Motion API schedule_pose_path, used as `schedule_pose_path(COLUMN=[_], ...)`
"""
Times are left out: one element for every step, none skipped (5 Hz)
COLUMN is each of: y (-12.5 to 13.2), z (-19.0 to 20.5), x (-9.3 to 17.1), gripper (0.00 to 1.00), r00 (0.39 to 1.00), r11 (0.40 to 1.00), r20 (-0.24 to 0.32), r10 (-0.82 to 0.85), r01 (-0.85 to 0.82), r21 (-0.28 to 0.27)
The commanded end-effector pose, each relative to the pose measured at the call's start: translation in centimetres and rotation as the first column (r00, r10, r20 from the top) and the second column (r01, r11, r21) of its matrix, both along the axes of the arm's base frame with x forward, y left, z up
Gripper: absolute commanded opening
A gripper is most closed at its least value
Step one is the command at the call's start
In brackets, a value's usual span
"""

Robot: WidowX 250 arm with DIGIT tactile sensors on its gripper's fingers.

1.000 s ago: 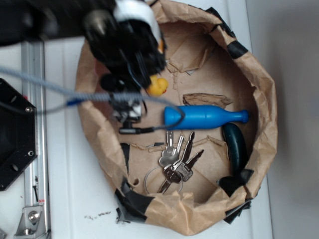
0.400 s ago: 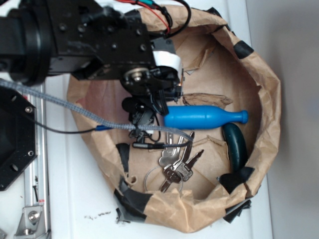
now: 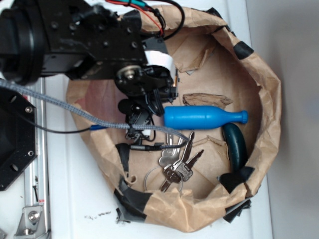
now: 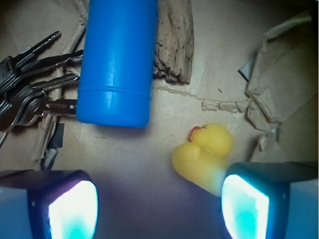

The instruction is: Grab the yellow duck.

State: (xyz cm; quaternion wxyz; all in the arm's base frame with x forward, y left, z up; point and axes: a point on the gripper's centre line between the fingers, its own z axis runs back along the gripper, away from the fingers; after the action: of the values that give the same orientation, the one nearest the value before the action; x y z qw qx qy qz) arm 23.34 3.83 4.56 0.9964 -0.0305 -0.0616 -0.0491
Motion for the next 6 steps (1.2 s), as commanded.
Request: schedule_pose_path(y=[1.8, 4.1, 6.9, 7.2, 6.9, 6.6], z=[-1.0, -1.5, -1.5, -1.2, -1.0, -1.1], x=[0.3, 0.4, -0.2, -0.2, 0.0, 0.0], gripper=[1.0, 1.0, 1.0, 1.0, 1.0, 0.0], r00=[0.997, 0.995, 0.995, 0.994, 0.994, 0.994], r11=[0.996, 0.995, 0.998, 0.998, 0.999, 0.999], r20=[0.078, 0.099, 0.097, 0.102, 0.101, 0.104], r10=[0.009, 0.02, 0.038, 0.037, 0.03, 0.038], r01=[-0.001, -0.01, -0.032, -0.032, -0.026, -0.035], r21=[-0.093, -0.1, -0.061, -0.048, -0.042, -0.036])
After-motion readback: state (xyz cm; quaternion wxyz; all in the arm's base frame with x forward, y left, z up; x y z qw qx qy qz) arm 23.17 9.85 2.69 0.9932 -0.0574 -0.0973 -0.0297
